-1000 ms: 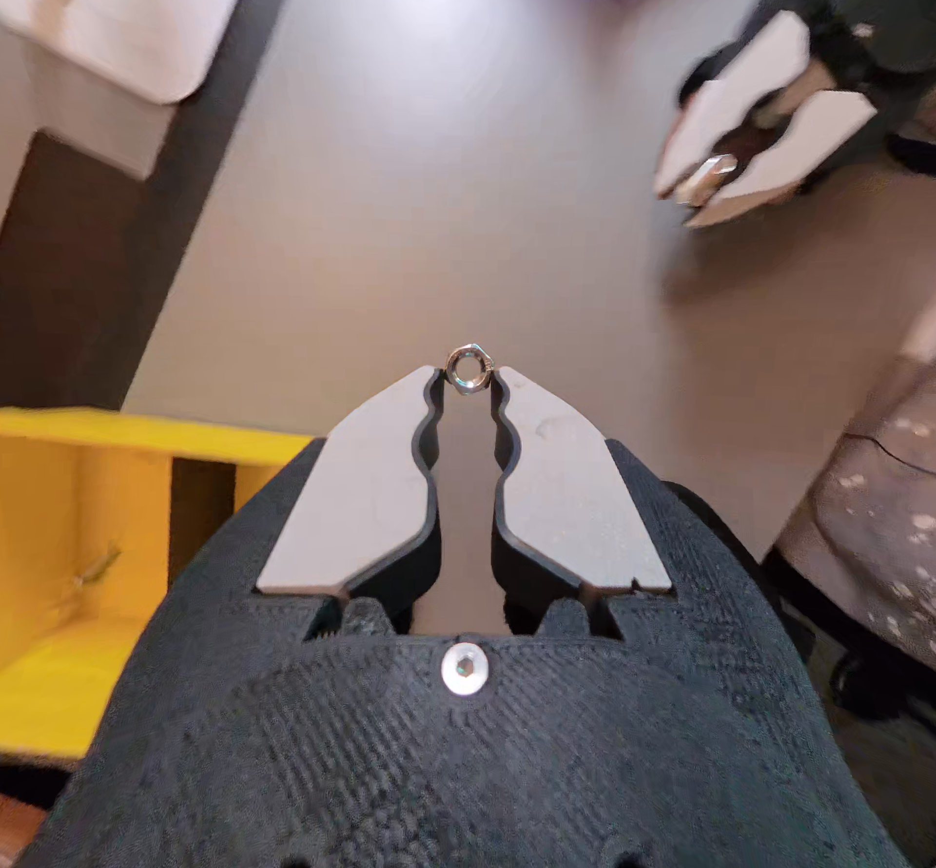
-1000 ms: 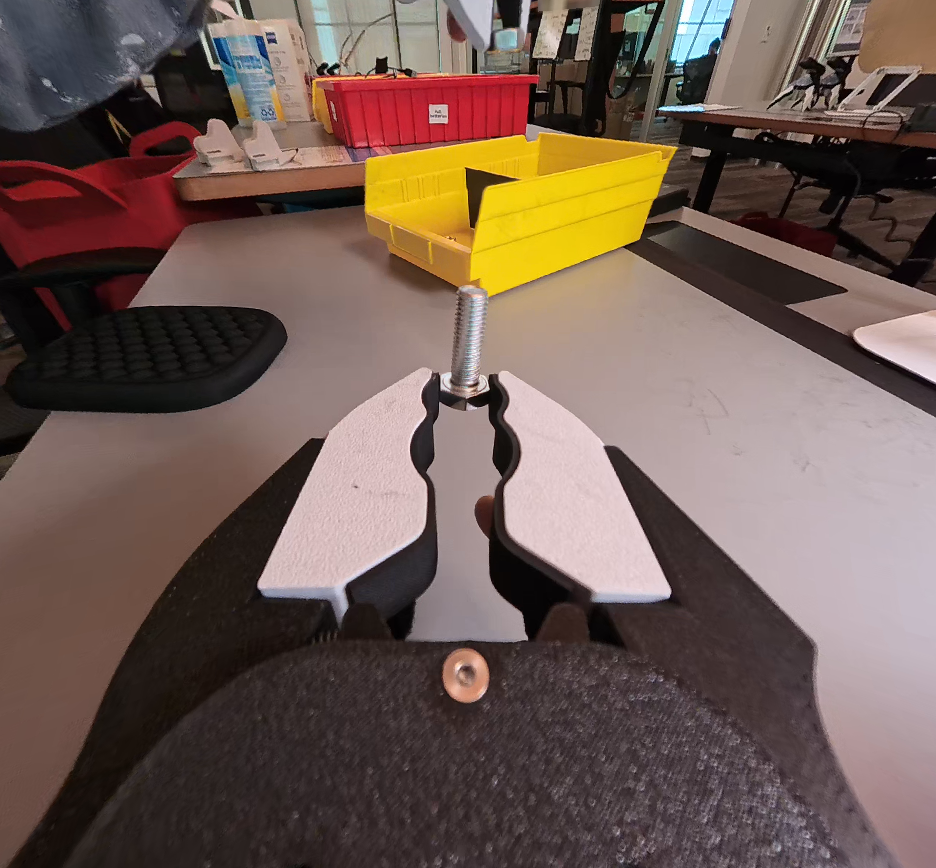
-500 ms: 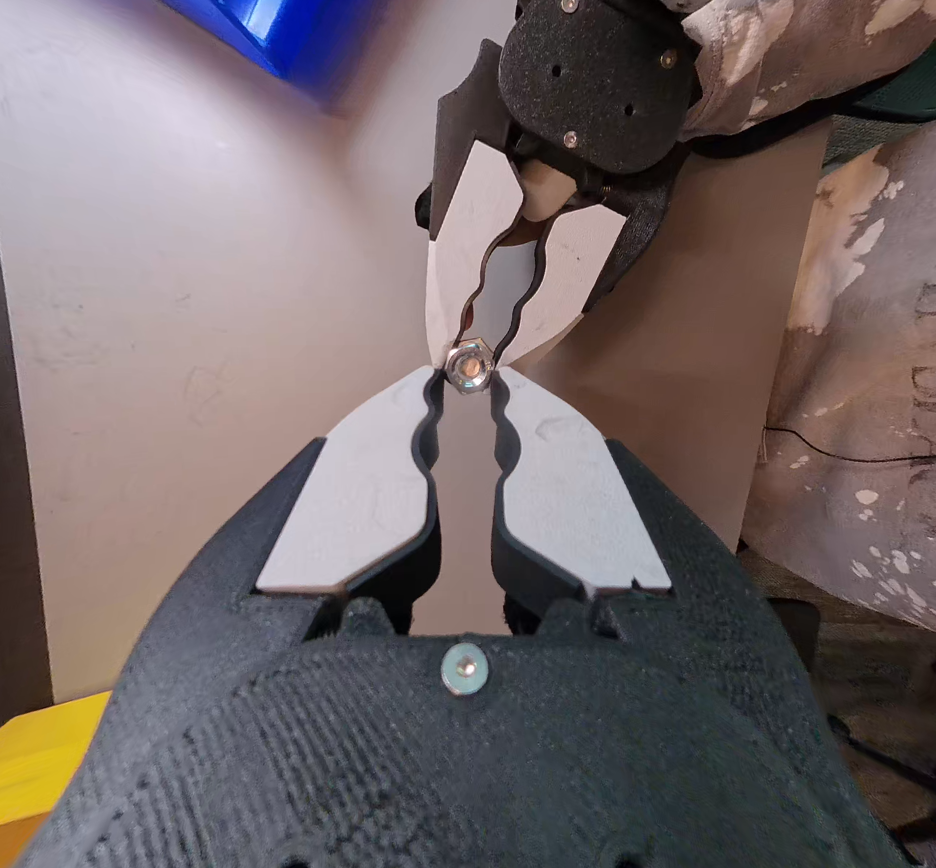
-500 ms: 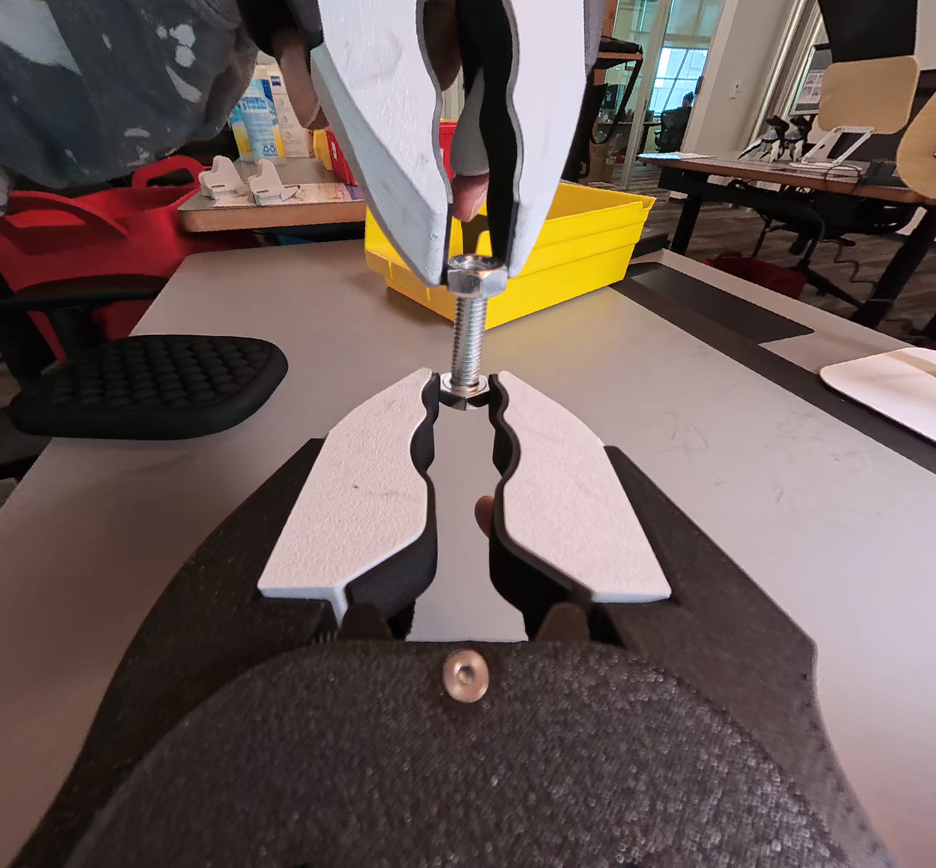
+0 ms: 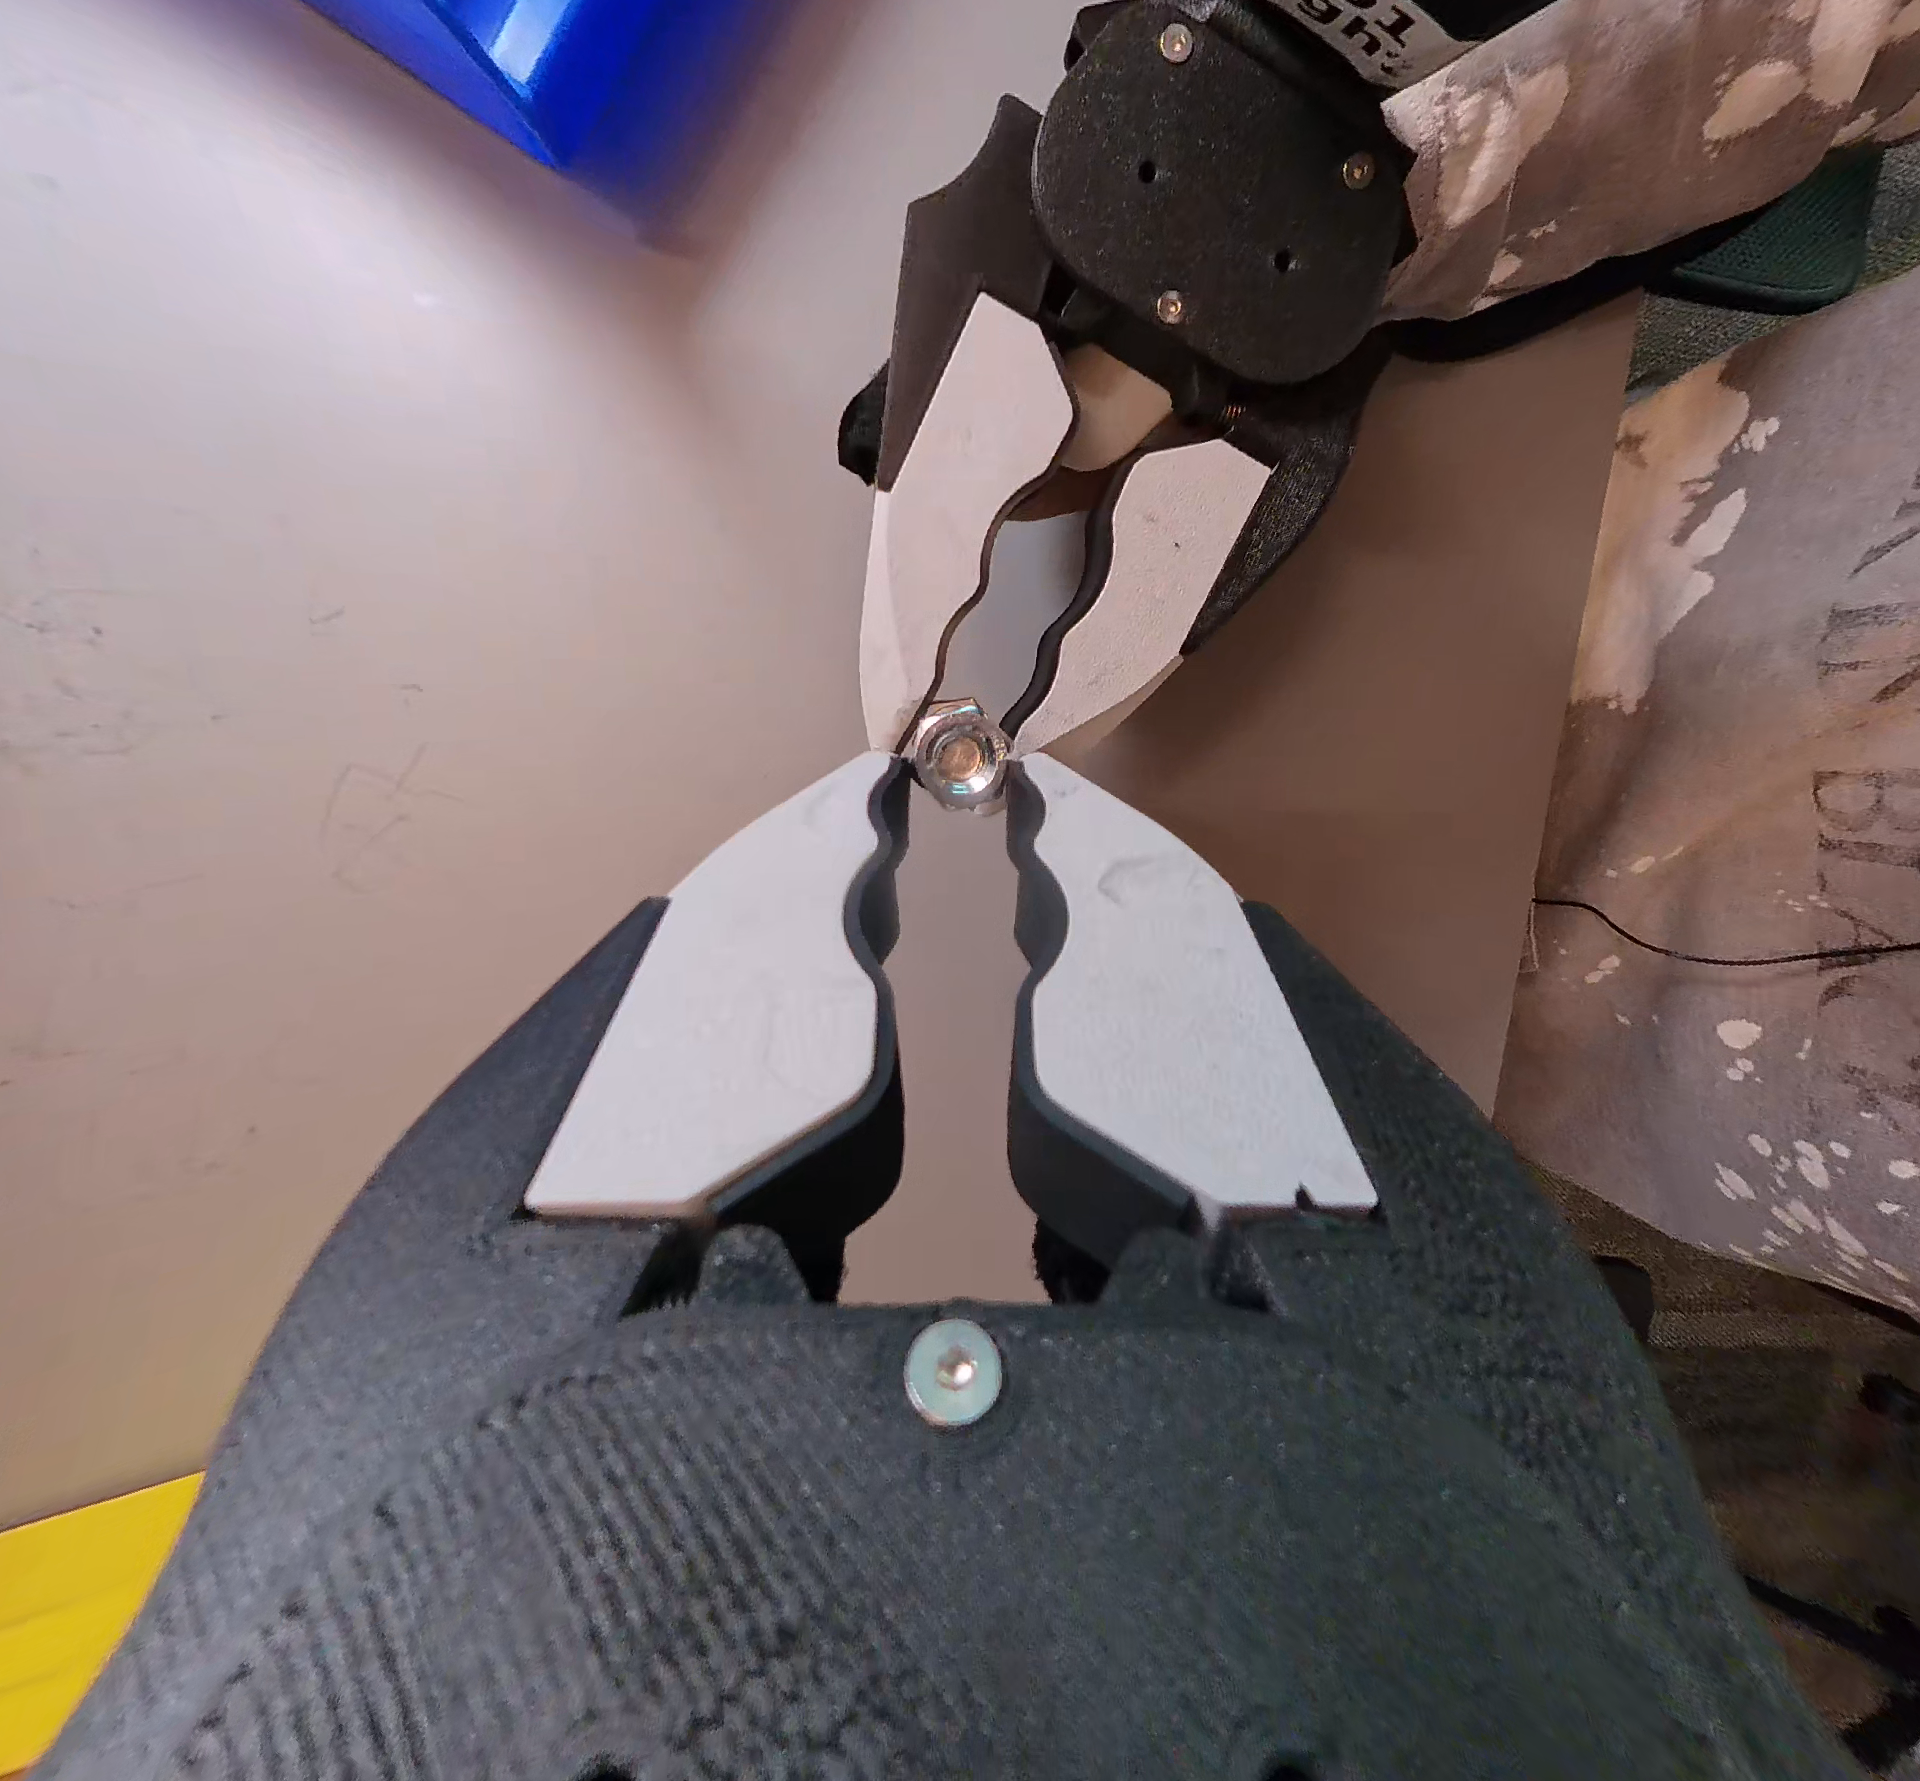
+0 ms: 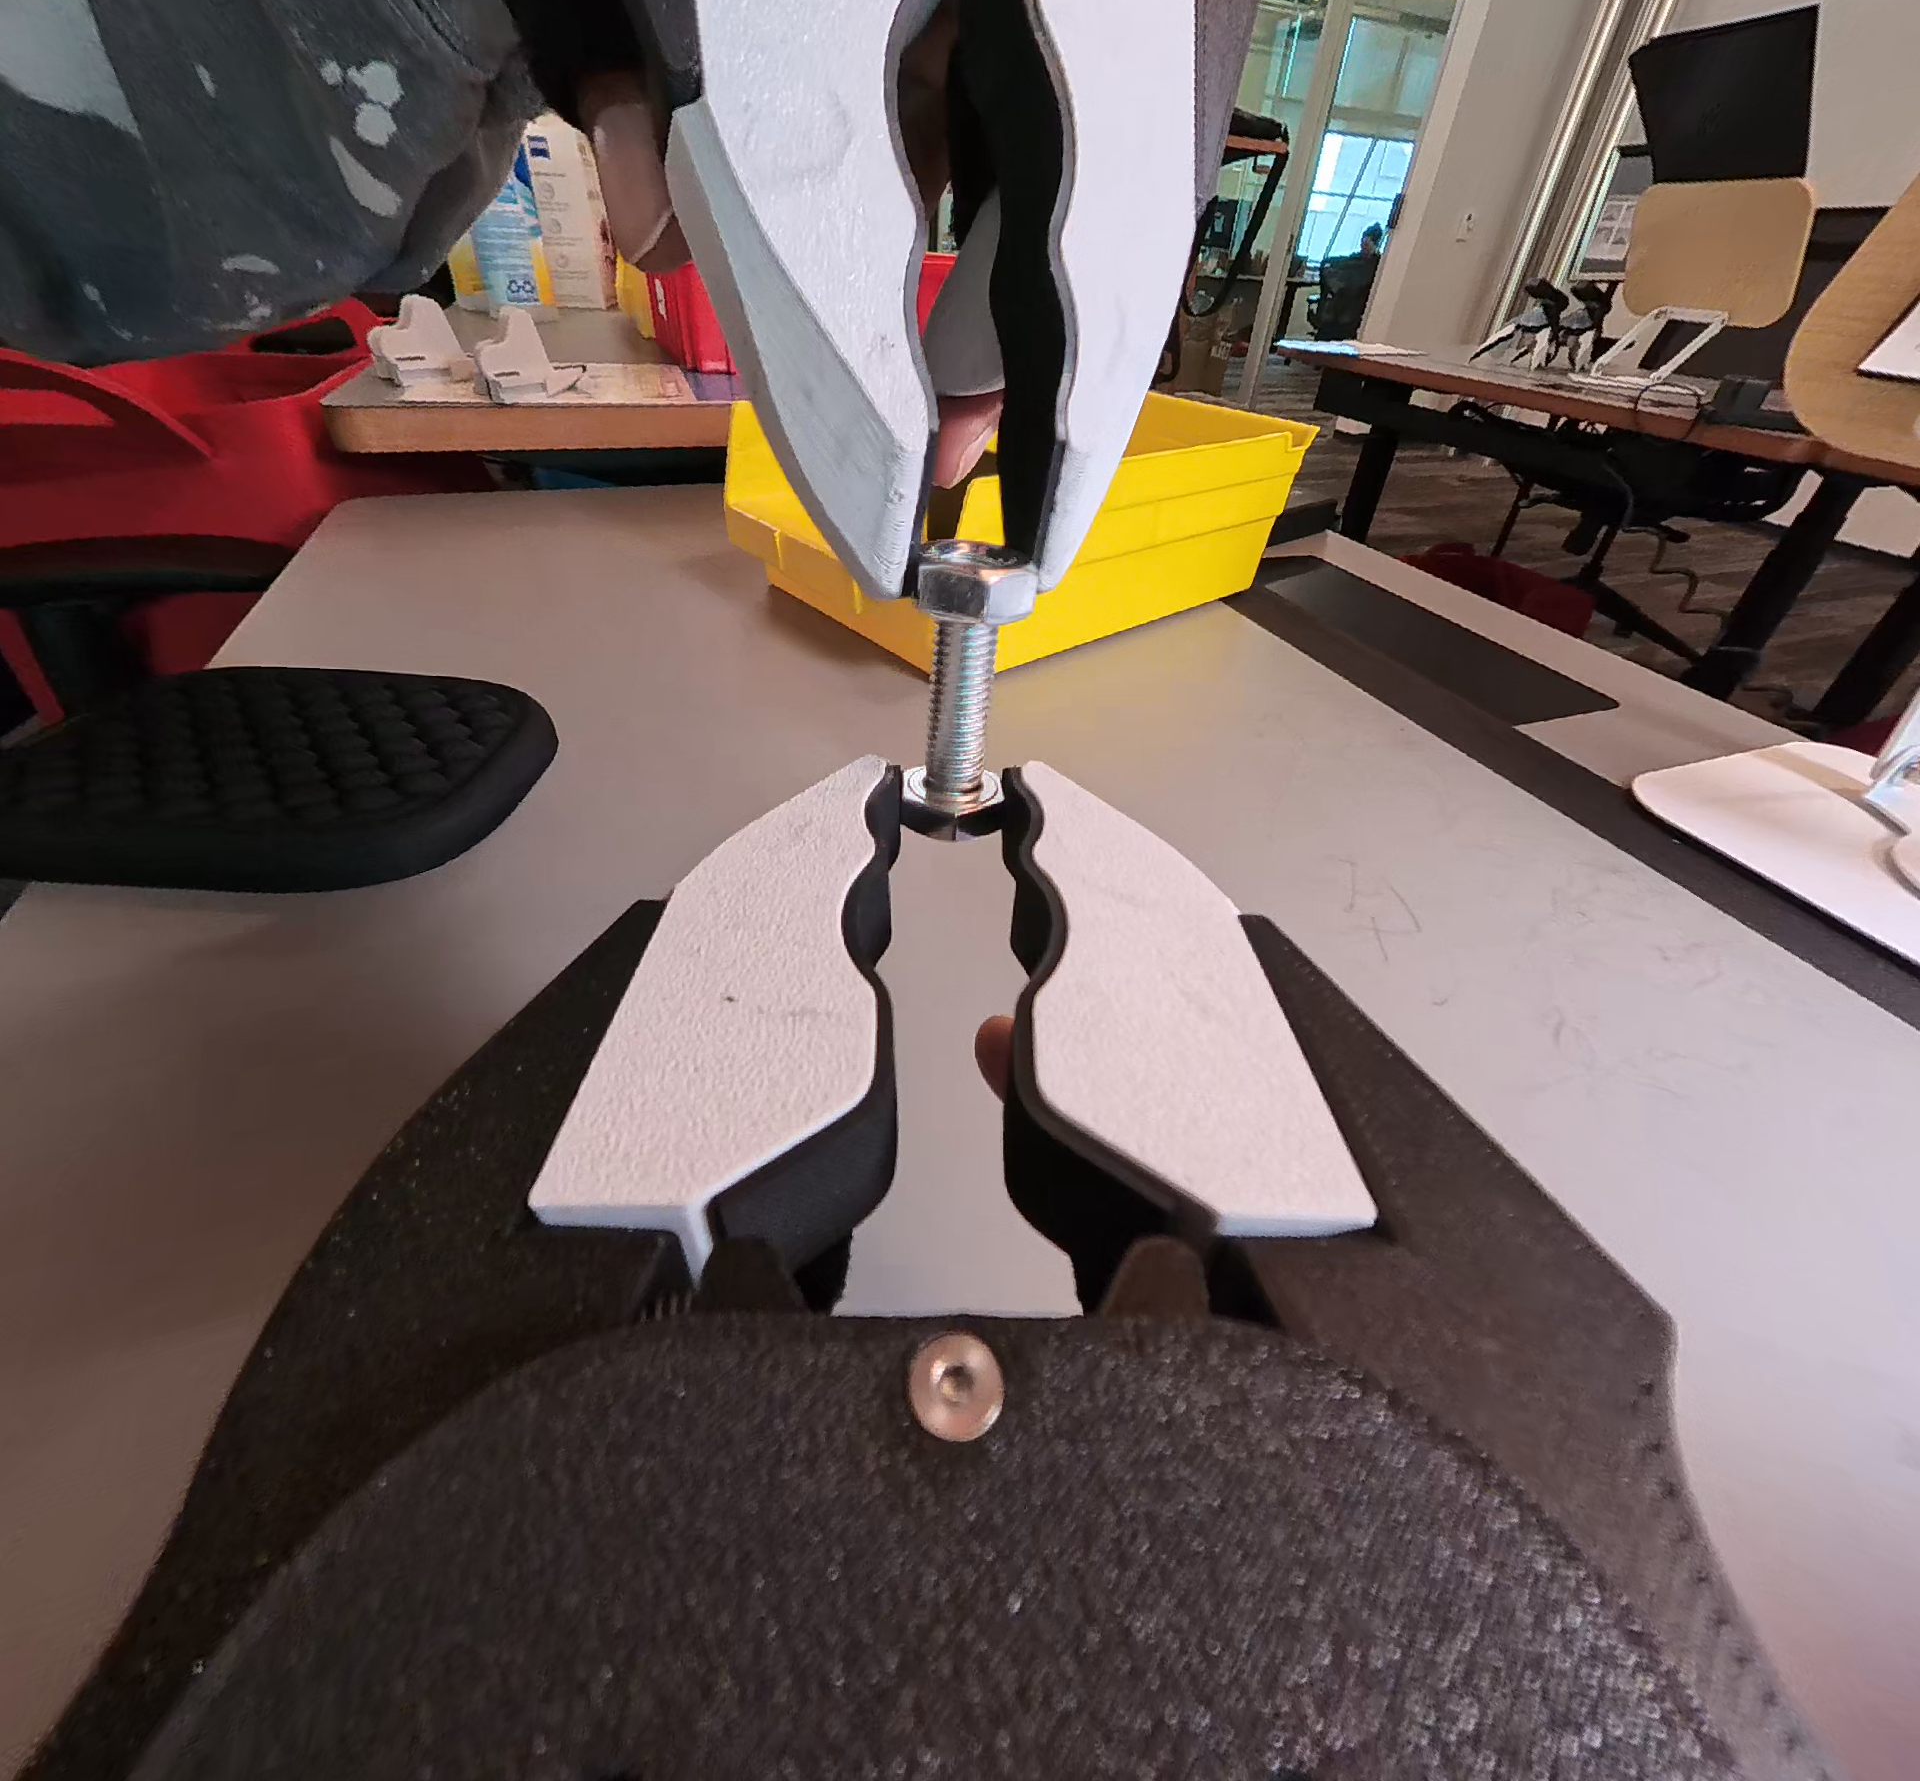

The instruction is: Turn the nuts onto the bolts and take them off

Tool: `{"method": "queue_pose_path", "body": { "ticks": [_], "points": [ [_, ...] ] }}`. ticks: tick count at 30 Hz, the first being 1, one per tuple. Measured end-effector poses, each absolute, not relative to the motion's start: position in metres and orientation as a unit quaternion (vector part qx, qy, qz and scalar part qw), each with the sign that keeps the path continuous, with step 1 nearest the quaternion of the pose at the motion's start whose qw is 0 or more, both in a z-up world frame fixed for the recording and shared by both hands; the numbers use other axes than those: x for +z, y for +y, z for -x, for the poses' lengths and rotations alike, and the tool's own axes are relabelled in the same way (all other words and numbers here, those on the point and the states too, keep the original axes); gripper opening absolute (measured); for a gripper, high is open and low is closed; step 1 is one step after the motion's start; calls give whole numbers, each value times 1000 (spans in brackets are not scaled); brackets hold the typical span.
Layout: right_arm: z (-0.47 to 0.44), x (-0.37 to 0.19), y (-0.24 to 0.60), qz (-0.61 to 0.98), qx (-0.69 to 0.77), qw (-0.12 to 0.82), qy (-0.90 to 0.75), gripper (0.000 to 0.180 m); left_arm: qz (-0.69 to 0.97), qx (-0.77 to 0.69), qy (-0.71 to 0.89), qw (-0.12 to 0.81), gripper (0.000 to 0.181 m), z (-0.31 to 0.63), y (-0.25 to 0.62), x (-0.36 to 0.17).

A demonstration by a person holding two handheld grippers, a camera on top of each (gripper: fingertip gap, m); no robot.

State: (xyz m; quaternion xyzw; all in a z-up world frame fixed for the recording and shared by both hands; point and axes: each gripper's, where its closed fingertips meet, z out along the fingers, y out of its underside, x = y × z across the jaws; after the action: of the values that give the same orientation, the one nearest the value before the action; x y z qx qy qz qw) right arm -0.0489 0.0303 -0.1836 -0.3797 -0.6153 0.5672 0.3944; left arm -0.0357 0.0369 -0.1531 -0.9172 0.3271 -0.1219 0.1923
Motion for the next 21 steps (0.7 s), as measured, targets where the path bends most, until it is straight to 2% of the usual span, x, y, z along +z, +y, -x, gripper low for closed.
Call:
{"method": "queue_pose_path", "body": {
  "ticks": [21],
  "points": [
    [50,-186,30,380,563,395,-618,18,913,-116,332,206,20,38,37,-153]
  ]
}}
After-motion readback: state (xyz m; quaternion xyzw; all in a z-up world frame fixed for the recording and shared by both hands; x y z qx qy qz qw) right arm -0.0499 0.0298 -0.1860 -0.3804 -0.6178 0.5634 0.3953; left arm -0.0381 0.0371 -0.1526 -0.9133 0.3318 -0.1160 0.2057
